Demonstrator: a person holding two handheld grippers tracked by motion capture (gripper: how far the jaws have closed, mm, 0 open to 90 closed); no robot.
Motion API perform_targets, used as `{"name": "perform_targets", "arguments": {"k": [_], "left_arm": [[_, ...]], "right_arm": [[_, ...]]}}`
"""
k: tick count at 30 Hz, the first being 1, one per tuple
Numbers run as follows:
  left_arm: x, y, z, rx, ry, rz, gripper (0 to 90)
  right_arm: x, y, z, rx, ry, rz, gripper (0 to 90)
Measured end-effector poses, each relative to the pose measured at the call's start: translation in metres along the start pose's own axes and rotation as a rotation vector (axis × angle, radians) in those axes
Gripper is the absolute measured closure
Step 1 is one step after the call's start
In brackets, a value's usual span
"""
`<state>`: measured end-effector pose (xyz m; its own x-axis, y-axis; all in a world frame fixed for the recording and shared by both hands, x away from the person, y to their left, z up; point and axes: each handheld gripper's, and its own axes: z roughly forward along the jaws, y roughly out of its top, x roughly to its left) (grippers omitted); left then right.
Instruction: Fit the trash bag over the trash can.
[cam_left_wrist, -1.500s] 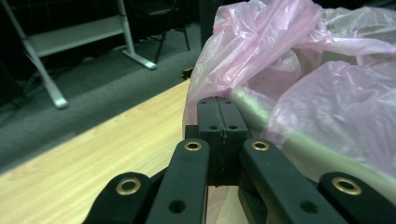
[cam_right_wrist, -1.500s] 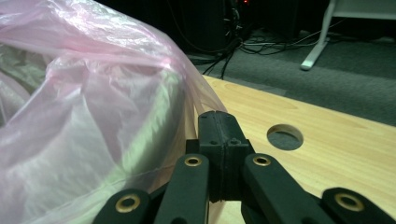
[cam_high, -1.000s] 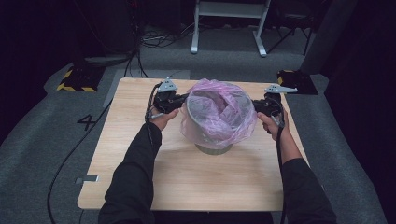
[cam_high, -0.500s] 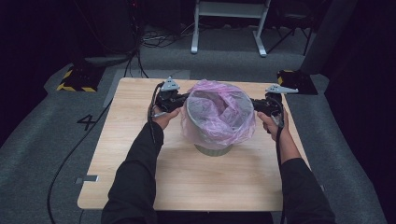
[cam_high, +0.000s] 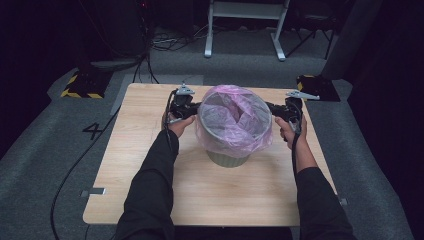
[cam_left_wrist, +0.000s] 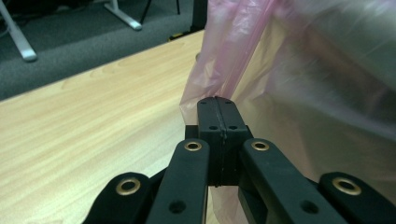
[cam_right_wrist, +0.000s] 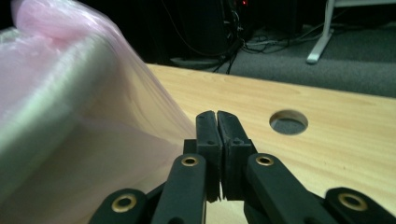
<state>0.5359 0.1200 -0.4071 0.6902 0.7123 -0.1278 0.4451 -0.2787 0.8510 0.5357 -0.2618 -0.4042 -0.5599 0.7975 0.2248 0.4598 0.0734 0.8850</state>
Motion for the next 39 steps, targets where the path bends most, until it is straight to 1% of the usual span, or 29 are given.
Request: {"name": "perform_targets", "arguments": {"k": [3,6,7,8,11,12,13,16,18,19,21,22,23,24,25,26,27,28,29,30,31,32,33,34,35,36,37,38,39], "left_arm": [[0.002,-0.004,0.001,0.008,0.001,-0.014,90.0],[0.004,-0.013,0.002,0.016,-0.017,-0.022,90.0],[0.004,-0.013,0.002,0.016,-0.017,-0.022,90.0],[0.003,-0.016,0.004,0.027,-0.021,-0.019,90.0],[0.002,-0.019,0.007,0.041,-0.019,-0.018,90.0],[0.002,-0.02,0.008,0.053,-0.018,-0.015,90.0],[0.002,-0.022,0.011,0.062,-0.029,-0.013,90.0],[0.001,-0.024,0.012,0.06,-0.032,-0.02,89.9],[0.001,-0.03,0.012,0.074,-0.037,-0.018,89.9],[0.001,-0.03,0.012,0.074,-0.037,-0.018,90.0],[0.002,-0.034,0.012,0.067,-0.042,-0.035,89.9],[0.002,-0.036,0.011,0.061,-0.047,-0.041,89.9],[0.003,-0.036,0.009,0.047,-0.016,-0.044,89.8],[0.003,-0.036,0.008,0.04,0.001,-0.055,85.3],[0.003,-0.036,0.008,0.04,0.001,-0.055,81.6],[0.004,-0.036,0.005,0.033,0.001,-0.058,81.6],[0.005,-0.036,0.003,0.023,0.004,-0.053,76.8],[0.007,-0.036,-0.005,0.004,0.029,-0.066,65.2],[0.007,-0.036,-0.005,0.004,0.029,-0.066,60.9],[0.009,-0.035,-0.013,-0.017,0.032,-0.077,55.2],[0.009,-0.035,-0.013,-0.017,0.032,-0.077,49.2],[0.01,-0.035,-0.023,-0.041,0.032,-0.08,45.5],[0.01,-0.035,-0.023,-0.041,0.032,-0.08,42.5],[0.009,-0.036,-0.027,-0.053,0.031,-0.073,42.5],[0.007,-0.036,-0.032,-0.057,0.042,-0.053,39.6],[0.006,-0.037,-0.037,-0.07,0.042,-0.04,35.8],[0.004,-0.038,-0.041,-0.069,0.04,-0.028,32.4],[-0.003,-0.039,-0.05,-0.083,0.024,0.004,28.5],[-0.003,-0.039,-0.05,-0.083,0.024,0.004,27.8]], "right_arm": [[-0.004,-0.005,0.001,0.015,-0.006,0.009,89.9],[-0.009,-0.014,0.0,0.02,0.016,0.023,90.0],[-0.009,-0.014,0.0,0.02,0.016,0.023,90.0],[-0.009,-0.016,-0.001,0.028,0.015,0.006,90.0],[-0.01,-0.019,-0.001,0.032,0.015,0.007,90.0],[-0.01,-0.021,0.0,0.045,0.015,-0.003,90.0],[-0.01,-0.022,0.001,0.053,0.01,-0.004,90.0],[-0.011,-0.027,0.002,0.065,0.016,-0.006,90.0],[-0.013,-0.03,0.002,0.073,0.019,-0.005,90.0],[-0.013,-0.03,0.002,0.073,0.019,-0.005,90.0],[-0.016,-0.035,0.001,0.083,0.018,0.008,90.0],[-0.017,-0.036,-0.001,0.073,0.028,0.018,90.0],[-0.016,-0.037,-0.006,0.052,0.028,0.013,90.0],[-0.015,-0.036,-0.01,0.039,0.034,0.006,87.6],[-0.015,-0.036,-0.01,0.039,0.034,0.006,87.6],[-0.013,-0.035,-0.015,0.028,0.039,-0.002,82.5],[-0.011,-0.033,-0.02,0.013,0.033,-0.018,80.0],[-0.01,-0.03,-0.032,-0.015,0.054,-0.048,75.6],[-0.01,-0.03,-0.032,-0.015,0.054,-0.048,75.6],[-0.011,-0.026,-0.045,-0.037,0.035,-0.059,67.7],[-0.011,-0.026,-0.045,-0.037,0.035,-0.059,67.7],[-0.012,-0.021,-0.057,-0.076,0.051,-0.055,63.3],[-0.012,-0.021,-0.057,-0.076,0.051,-0.055,63.3],[-0.012,-0.018,-0.063,-0.086,0.045,-0.059,60.6],[-0.011,-0.015,-0.068,-0.099,0.039,-0.061,57.1],[-0.01,-0.011,-0.072,-0.11,0.048,-0.058,54.9],[-0.007,-0.008,-0.076,-0.116,0.058,-0.062,52.7],[-0.002,-0.001,-0.082,-0.13,0.058,-0.078,47.7],[0.001,0.002,-0.084,-0.137,0.069,-0.073,46.4]]}}
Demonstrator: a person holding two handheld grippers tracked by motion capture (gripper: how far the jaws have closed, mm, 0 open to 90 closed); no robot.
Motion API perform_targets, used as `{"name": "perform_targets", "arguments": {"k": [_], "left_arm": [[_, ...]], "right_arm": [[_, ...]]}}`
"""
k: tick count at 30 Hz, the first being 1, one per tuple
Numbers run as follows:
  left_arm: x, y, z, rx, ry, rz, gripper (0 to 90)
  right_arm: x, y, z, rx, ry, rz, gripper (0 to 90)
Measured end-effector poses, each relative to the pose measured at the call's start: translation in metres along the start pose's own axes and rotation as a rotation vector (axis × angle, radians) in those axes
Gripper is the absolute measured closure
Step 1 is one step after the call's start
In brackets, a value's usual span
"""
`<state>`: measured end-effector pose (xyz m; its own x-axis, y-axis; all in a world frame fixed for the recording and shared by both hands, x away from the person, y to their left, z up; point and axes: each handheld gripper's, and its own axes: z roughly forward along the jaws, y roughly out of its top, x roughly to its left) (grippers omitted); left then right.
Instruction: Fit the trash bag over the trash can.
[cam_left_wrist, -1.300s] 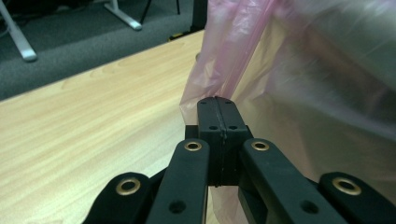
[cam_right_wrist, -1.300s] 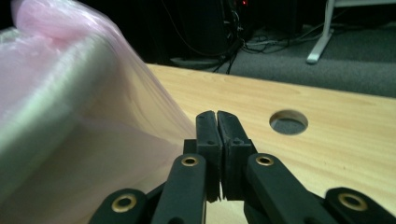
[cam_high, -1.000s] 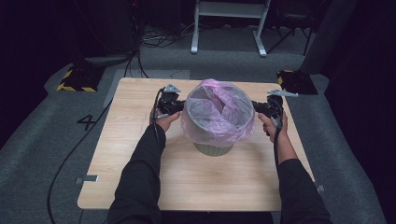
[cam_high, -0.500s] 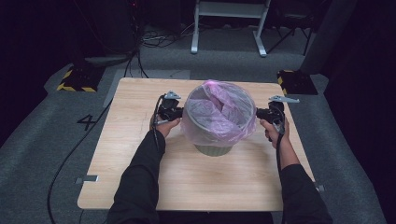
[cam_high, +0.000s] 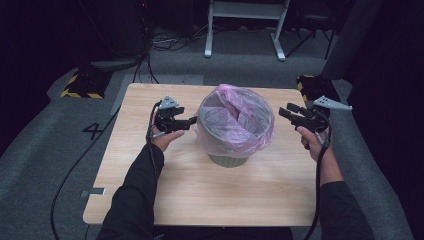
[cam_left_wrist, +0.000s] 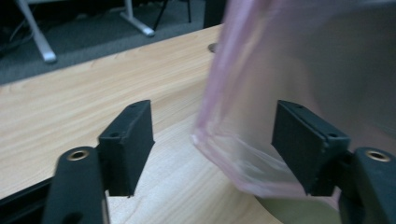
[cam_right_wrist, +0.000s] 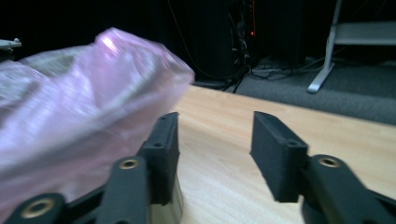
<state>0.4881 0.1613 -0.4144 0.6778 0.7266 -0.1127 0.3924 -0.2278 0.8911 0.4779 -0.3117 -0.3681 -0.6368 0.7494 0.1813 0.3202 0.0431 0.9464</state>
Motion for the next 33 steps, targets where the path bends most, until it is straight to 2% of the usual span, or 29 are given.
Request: {"name": "perform_targets", "arguments": {"k": [1,2,3,5,6,9,10,11,12,13,15,16,18,20,21,22,24,25,26,27,29,31,32,33], "left_arm": [[-0.004,0.0,-0.005,-0.008,-0.019,0.014,27.8],[-0.008,-0.001,-0.009,-0.016,-0.017,0.035,26.8],[-0.016,-0.003,-0.016,-0.017,-0.041,0.066,25.3],[-0.019,-0.003,-0.018,-0.017,-0.047,0.08,22.5],[-0.025,-0.005,-0.022,-0.022,-0.053,0.102,22.5],[-0.04,-0.009,-0.026,-0.012,-0.091,0.148,21.1],[-0.04,-0.009,-0.026,-0.012,-0.091,0.148,21.0],[-0.045,-0.011,-0.026,-0.004,-0.112,0.158,20.8],[-0.045,-0.011,-0.026,-0.004,-0.112,0.158,20.3],[-0.051,-0.014,-0.024,0.009,-0.129,0.158,20.0],[-0.053,-0.015,-0.023,0.016,-0.133,0.168,19.7],[-0.059,-0.018,-0.021,0.034,-0.138,0.185,19.7],[-0.06,-0.02,-0.019,0.041,-0.147,0.184,20.0],[-0.064,-0.022,-0.015,0.064,-0.15,0.196,20.4],[-0.066,-0.023,-0.012,0.068,-0.154,0.204,23.3],[-0.066,-0.023,-0.012,0.068,-0.154,0.204,27.7],[-0.066,-0.023,-0.011,0.067,-0.158,0.208,32.6],[-0.064,-0.023,-0.01,0.062,-0.184,0.208,36.4],[-0.064,-0.023,-0.01,0.062,-0.184,0.208,40.6],[-0.063,-0.023,-0.009,0.054,-0.187,0.207,44.5],[-0.062,-0.023,-0.009,0.048,-0.198,0.218,55.7],[-0.062,-0.023,-0.01,0.045,-0.195,0.22,64.4],[-0.061,-0.023,-0.01,0.041,-0.197,0.222,64.4],[-0.061,-0.023,-0.01,0.034,-0.199,0.224,68.9]], "right_arm": [[0.0,0.0,0.0,0.0,0.0,0.0,46.4],[0.003,0.003,-0.001,-0.002,0.016,0.002,44.3],[0.008,0.01,-0.002,-0.004,0.015,-0.012,41.2],[0.01,0.013,-0.003,-0.008,0.024,-0.005,39.0],[0.012,0.014,-0.003,-0.007,0.031,-0.005,37.0],[0.019,0.019,0.002,0.028,0.053,-0.015,33.1],[0.019,0.019,0.002,0.028,0.053,-0.015,33.1],[0.021,0.019,0.004,0.042,0.061,-0.018,32.4],[0.021,0.019,0.004,0.042,0.061,-0.018,32.4],[0.022,0.018,0.006,0.062,0.063,-0.02,31.9],[0.023,0.018,0.007,0.07,0.066,-0.023,31.9],[0.023,0.017,0.009,0.082,0.068,-0.026,32.9],[0.023,0.017,0.008,0.082,0.077,-0.023,35.7],[0.024,0.017,0.008,0.082,0.105,-0.032,43.3],[0.025,0.018,0.006,0.085,0.123,-0.048,56.7],[0.026,0.018,0.006,0.093,0.121,-0.063,61.9],[0.026,0.019,0.007,0.103,0.111,-0.075,64.6],[0.027,0.018,0.009,0.121,0.108,-0.091,73.2],[0.027,0.018,0.009,0.121,0.108,-0.091,73.2],[0.027,0.016,0.012,0.132,0.1,-0.098,81.4],[0.026,0.015,0.013,0.126,0.111,-0.102,88.6],[0.025,0.014,0.014,0.126,0.102,-0.103,90.0],[0.025,0.014,0.014,0.126,0.102,-0.103,90.0],[0.025,0.014,0.015,0.123,0.1,-0.103,90.0]]}}
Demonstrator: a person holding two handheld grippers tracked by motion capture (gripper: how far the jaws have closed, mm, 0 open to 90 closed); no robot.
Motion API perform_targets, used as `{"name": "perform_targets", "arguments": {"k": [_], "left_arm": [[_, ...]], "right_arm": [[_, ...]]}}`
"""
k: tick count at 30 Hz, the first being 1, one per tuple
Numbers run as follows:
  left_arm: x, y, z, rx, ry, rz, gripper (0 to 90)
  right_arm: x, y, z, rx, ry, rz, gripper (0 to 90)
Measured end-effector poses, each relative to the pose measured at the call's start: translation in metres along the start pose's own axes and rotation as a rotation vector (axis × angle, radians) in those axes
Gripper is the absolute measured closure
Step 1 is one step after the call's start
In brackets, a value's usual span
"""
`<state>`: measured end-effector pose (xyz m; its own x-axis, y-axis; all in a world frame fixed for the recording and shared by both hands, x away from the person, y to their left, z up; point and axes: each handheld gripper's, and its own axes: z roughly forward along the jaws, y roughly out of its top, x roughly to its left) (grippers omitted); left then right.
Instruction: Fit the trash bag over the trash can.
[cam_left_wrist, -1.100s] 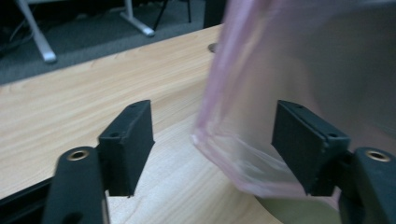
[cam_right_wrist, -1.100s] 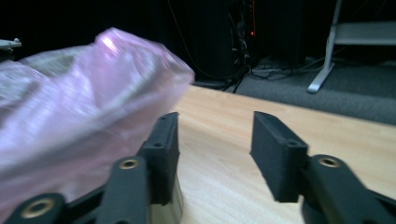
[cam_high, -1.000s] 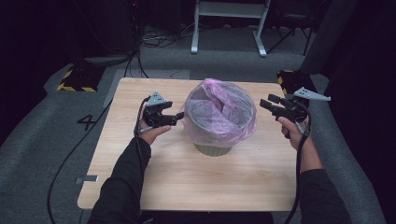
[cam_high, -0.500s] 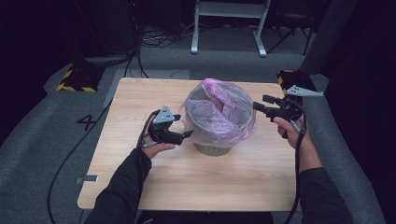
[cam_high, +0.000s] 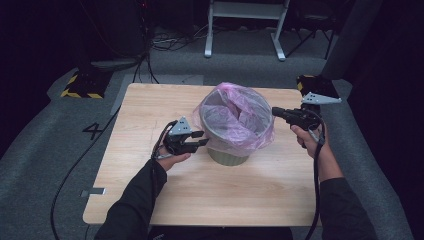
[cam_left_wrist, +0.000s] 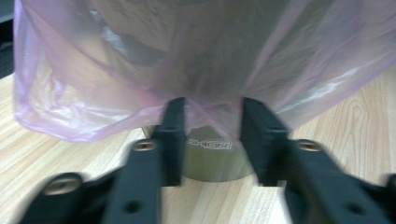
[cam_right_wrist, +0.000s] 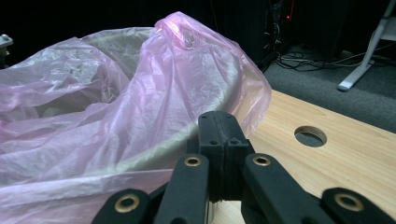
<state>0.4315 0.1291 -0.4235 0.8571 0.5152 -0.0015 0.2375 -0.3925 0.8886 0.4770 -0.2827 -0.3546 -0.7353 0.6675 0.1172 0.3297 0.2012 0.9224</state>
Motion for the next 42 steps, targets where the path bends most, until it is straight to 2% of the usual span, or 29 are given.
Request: {"name": "perform_targets", "arguments": {"k": [3,4,5,6,15,18,21,22,23,24,25,26,27,28,29,30,31,32,33,35,36,38,39,40,42], "left_arm": [[0.001,0.0,-0.001,-0.007,-0.003,0.006,81.0],[0.0,0.0,0.0,-0.005,0.009,0.012,86.6],[-0.001,-0.001,-0.001,-0.009,0.013,0.022,86.6],[-0.002,-0.002,0.0,-0.01,-0.015,0.025,89.6],[-0.009,-0.007,0.006,0.036,-0.04,0.052,89.9],[-0.013,-0.009,0.008,0.061,-0.031,0.064,89.9],[-0.015,-0.01,0.008,0.065,-0.014,0.064,89.8],[-0.015,-0.01,0.008,0.059,-0.012,0.062,88.2],[-0.016,-0.011,0.006,0.054,-0.012,0.063,88.2],[-0.016,-0.011,0.005,0.046,-0.01,0.065,87.7],[-0.018,-0.011,0.004,0.045,-0.007,0.061,88.7],[-0.018,-0.011,0.003,0.047,-0.001,0.066,89.6],[-0.019,-0.012,0.002,0.045,-0.003,0.062,89.7],[-0.019,-0.012,0.001,0.042,-0.008,0.062,89.8],[-0.02,-0.013,0.0,0.04,-0.008,0.058,89.8],[-0.02,-0.013,-0.001,0.037,-0.006,0.06,89.8],[-0.021,-0.013,-0.002,0.032,-0.006,0.056,89.8],[-0.023,-0.013,-0.004,0.027,-0.009,0.056,89.8],[-0.023,-0.013,-0.004,0.027,-0.009,0.056,89.8],[-0.025,-0.012,-0.005,0.026,-0.007,0.059,89.9],[-0.025,-0.012,-0.005,0.026,-0.007,0.059,89.9],[-0.026,-0.011,-0.006,0.035,-0.015,0.066,89.9],[-0.026,-0.011,-0.006,0.035,-0.015,0.066,89.9],[-0.026,-0.01,-0.006,0.033,-0.009,0.071,89.9],[-0.026,-0.01,-0.006,0.028,-0.009,0.066,89.9]], "right_arm": [[-0.001,-0.003,0.003,0.01,-0.017,0.004,90.0],[-0.002,-0.006,0.005,0.01,-0.027,0.011,90.0],[-0.002,-0.006,0.005,0.01,-0.027,0.011,90.0],[-0.003,-0.011,0.007,0.014,-0.027,0.018,90.0],[-0.006,-0.034,0.013,0.047,-0.018,0.042,90.0],[-0.007,-0.042,0.012,0.047,-0.012,0.049,90.0],[-0.007,-0.046,0.01,0.046,-0.009,0.049,90.0],[-0.004,-0.047,0.005,0.025,-0.001,0.025,90.0],[-0.004,-0.047,0.005,0.025,-0.001,0.025,90.0],[-0.001,-0.046,0.001,0.018,-0.014,0.01,86.0],[0.001,-0.045,-0.003,0.016,-0.036,-0.01,79.0],[0.005,-0.044,-0.008,0.007,-0.039,-0.043,75.3],[0.008,-0.043,-0.012,-0.01,-0.025,-0.07,70.9],[0.016,-0.041,-0.02,-0.01,-0.006,-0.123,57.3],[0.016,-0.041,-0.02,-0.01,-0.006,-0.123,57.3],[0.02,-0.04,-0.023,-0.008,0.001,-0.153,52.5],[0.025,-0.038,-0.027,-0.002,0.002,-0.189,47.2],[0.034,-0.037,-0.03,0.02,0.024,-0.253,39.9],[0.034,-0.037,-0.03,0.02,0.024,-0.253,39.9],[0.043,-0.036,-0.031,0.036,0.051,-0.298,31.3],[0.043,-0.036,-0.031,0.036,0.051,-0.298,31.3],[0.053,-0.035,-0.031,0.048,0.049,-0.349,20.0],[0.053,-0.035,-0.031,0.048,0.049,-0.349,20.0],[0.059,-0.035,-0.03,0.045,0.051,-0.386,15.7],[0.064,-0.036,-0.026,0.065,0.052,-0.409,18.4]]}}
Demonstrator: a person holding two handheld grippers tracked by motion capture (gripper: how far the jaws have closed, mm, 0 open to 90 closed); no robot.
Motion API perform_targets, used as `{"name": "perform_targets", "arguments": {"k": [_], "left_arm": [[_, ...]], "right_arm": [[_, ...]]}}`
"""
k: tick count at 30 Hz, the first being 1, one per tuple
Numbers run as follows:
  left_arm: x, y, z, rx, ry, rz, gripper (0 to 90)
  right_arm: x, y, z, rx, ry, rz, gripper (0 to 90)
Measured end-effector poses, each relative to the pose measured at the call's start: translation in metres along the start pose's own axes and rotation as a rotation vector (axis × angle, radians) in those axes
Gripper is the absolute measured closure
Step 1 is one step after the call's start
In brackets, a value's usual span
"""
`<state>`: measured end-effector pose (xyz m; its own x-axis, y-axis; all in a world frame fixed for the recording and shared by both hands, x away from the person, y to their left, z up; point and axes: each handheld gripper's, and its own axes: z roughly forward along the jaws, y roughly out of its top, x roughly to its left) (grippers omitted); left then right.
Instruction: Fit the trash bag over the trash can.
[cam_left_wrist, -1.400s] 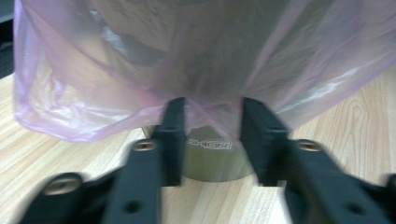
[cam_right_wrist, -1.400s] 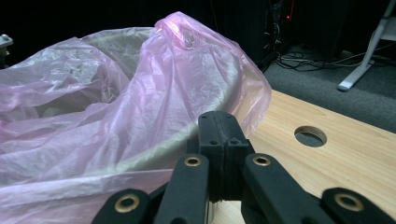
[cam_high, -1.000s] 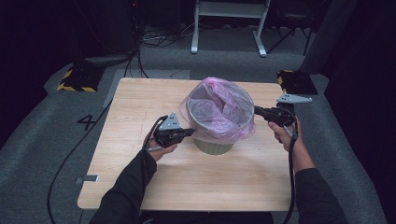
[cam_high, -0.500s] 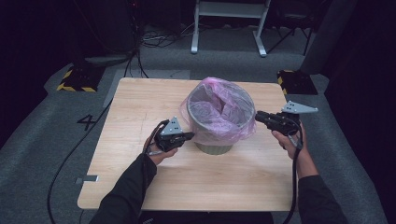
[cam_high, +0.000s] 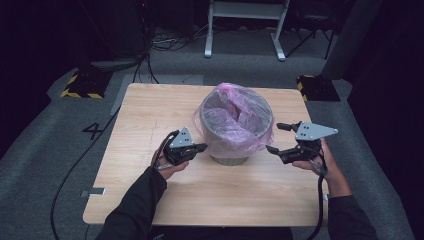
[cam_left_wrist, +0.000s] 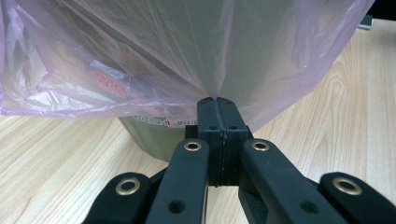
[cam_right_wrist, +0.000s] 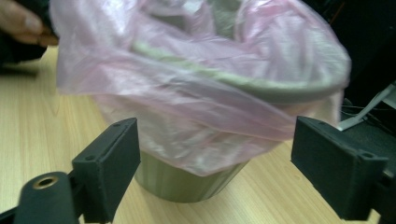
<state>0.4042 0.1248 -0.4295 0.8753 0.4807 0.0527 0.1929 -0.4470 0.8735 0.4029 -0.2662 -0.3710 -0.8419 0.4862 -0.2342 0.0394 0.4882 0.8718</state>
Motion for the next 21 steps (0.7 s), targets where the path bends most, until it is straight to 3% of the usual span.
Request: {"name": "perform_targets", "arguments": {"k": [1,2,5,6,7,9,14,17,18,20,21], "left_arm": [[0.0,0.0,0.0,-0.004,-0.005,-0.008,89.9],[0.0,0.0,0.0,-0.004,-0.006,-0.008,89.9],[-0.001,0.0,0.001,-0.002,-0.005,-0.002,89.9],[-0.001,0.0,0.001,-0.002,-0.005,-0.003,89.9],[-0.002,0.001,0.001,0.0,-0.003,-0.002,89.9],[-0.002,0.0,0.002,0.003,-0.002,-0.003,89.9],[-0.001,-0.005,0.008,0.046,0.014,0.008,89.9],[0.002,-0.012,0.016,0.088,0.019,0.005,89.9],[0.002,-0.012,0.016,0.088,0.019,0.005,89.9],[0.006,-0.017,0.021,0.107,0.021,-0.01,89.9],[0.006,-0.017,0.021,0.107,0.021,-0.01,89.9]], "right_arm": [[0.0,0.0,0.0,0.0,0.0,0.0,18.4],[0.001,-0.001,0.002,0.002,0.004,0.001,24.4],[0.003,-0.006,0.008,0.002,0.026,-0.002,60.3],[0.003,-0.009,0.01,-0.018,0.015,-0.004,79.7],[0.003,-0.009,0.01,-0.018,0.015,-0.004,79.7],[0.003,-0.012,0.011,-0.014,0.012,-0.004,89.5],[0.002,-0.021,0.016,0.02,0.03,0.01,90.0],[0.0,-0.033,0.026,0.115,0.034,-0.001,90.0],[0.0,-0.033,0.026,0.115,0.034,-0.001,90.0],[-0.005,-0.048,0.037,0.173,0.054,0.037,90.0],[-0.005,-0.048,0.037,0.173,0.054,0.037,90.0]]}}
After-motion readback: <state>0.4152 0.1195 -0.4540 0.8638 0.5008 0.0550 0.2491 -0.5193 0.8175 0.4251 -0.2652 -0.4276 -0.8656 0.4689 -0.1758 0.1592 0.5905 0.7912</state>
